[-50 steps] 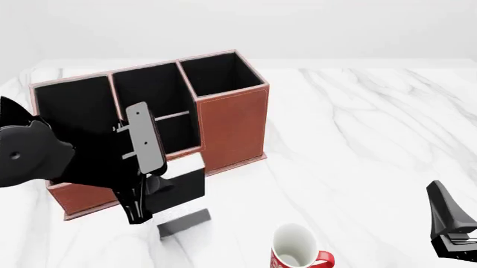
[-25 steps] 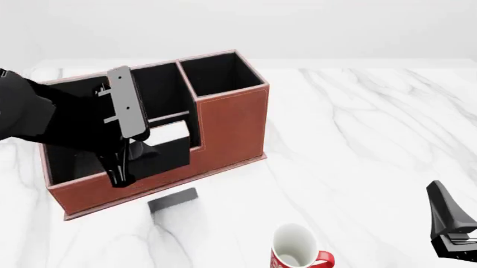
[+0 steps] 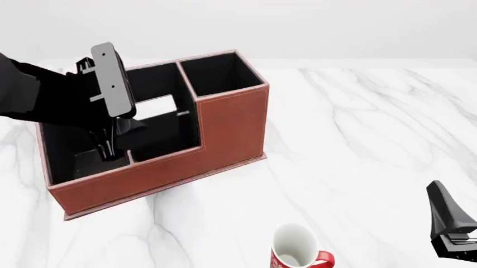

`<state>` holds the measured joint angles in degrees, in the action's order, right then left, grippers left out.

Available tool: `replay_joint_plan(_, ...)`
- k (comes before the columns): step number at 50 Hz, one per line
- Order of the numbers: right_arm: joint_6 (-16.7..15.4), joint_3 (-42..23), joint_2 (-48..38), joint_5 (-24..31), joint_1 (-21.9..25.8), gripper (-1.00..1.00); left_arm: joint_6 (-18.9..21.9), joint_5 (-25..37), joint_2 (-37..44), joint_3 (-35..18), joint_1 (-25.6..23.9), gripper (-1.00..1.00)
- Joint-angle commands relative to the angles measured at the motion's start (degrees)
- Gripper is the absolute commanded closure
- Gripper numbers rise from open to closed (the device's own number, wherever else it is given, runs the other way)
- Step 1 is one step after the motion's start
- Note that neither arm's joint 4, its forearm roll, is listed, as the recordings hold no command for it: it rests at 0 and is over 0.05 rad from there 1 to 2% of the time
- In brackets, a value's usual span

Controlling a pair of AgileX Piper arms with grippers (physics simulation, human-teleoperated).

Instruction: Pick up the book and place it in the front compartment of the caddy.

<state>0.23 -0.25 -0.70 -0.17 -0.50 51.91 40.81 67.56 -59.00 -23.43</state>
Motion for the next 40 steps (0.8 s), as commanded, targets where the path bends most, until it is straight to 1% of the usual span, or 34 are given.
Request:
replay_joint_plan(1, 0.0, 0.0, 0.0, 0.0, 0.1, -1.00, 4.4, -4.5, -0.4, -0.8, 2.3, 1.00)
replay_joint_plan(7, 0.0, 0.0, 0.0, 0.0, 0.1, -1.00, 5.7, -6.0, 0.1, -0.3, 2.8, 1.00)
replay_joint_plan(12, 0.0, 0.0, 0.0, 0.0, 0.1, -1.00, 6.0, -6.3, 0.9, -2.0, 3.0, 1.00)
replay_joint_plan(15, 0.0, 0.0, 0.0, 0.0, 0.1, -1.00, 7.0, -6.8, 1.2, -2.0, 3.4, 1.00)
replay_joint_plan(27, 0.0, 0.0, 0.0, 0.0, 0.1, -1.00, 8.1, -7.2, 2.6, -3.1, 3.8, 1.00)
replay_joint_plan(28, 0.0, 0.0, 0.0, 0.0, 0.1, -1.00, 8.7, -7.8, 2.7, -3.2, 4.1, 1.00)
replay_joint_plan(31, 0.0, 0.0, 0.0, 0.0, 0.1, -1.00, 8.3, -7.3, 2.9, -3.8, 4.0, 1.00)
replay_joint_plan(36, 0.0, 0.0, 0.0, 0.0, 0.1, -1.00, 8.7, -8.2, 3.5, -4.5, 4.3, 1.00)
replay_joint_plan(40, 0.0, 0.0, 0.0, 0.0, 0.1, -1.00, 7.4, -8.0, 3.9, -5.8, 3.5, 1.00)
